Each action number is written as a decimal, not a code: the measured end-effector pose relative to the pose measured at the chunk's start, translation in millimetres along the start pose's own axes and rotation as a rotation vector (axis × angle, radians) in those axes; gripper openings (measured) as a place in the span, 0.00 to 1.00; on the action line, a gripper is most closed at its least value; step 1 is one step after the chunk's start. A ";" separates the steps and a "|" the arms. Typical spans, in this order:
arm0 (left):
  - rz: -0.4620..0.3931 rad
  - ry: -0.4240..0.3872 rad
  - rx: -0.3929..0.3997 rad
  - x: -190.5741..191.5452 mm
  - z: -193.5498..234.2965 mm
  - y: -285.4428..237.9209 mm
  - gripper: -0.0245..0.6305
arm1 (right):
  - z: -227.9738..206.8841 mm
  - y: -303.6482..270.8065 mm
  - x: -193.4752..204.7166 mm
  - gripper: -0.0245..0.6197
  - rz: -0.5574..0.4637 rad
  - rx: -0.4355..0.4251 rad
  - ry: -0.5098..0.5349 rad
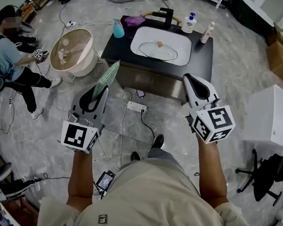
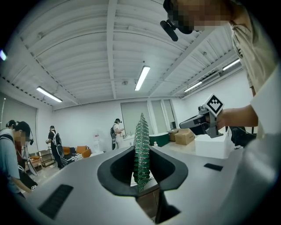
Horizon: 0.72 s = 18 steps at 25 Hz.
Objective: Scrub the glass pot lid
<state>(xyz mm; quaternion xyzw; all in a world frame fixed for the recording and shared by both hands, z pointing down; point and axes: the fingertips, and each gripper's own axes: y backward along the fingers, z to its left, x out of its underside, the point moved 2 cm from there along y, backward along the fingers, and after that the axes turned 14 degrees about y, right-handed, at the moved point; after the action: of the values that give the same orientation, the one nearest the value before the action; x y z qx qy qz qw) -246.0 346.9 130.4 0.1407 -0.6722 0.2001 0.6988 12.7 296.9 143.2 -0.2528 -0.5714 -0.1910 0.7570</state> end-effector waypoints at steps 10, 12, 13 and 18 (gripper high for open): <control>0.024 0.001 -0.091 5.4 -1.2 -57.2 0.17 | -58.4 -52.4 17.3 0.08 -0.018 -0.093 -0.013; 0.029 -0.007 -0.102 5.0 -3.8 -63.8 0.17 | -67.0 -56.5 20.8 0.08 -0.028 -0.100 -0.020; 0.032 -0.012 -0.107 4.1 -5.4 -66.6 0.17 | -70.9 -57.8 22.3 0.08 -0.034 -0.102 -0.025; 0.060 -0.043 -0.110 -3.7 -19.1 -80.2 0.17 | -89.5 -55.1 30.5 0.08 -0.049 -0.102 -0.066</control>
<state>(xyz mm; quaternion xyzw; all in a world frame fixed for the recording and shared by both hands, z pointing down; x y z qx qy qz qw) -191.6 284.8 131.4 0.0861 -0.7009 0.1806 0.6847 58.0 199.2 162.0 -0.2830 -0.5916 -0.2300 0.7190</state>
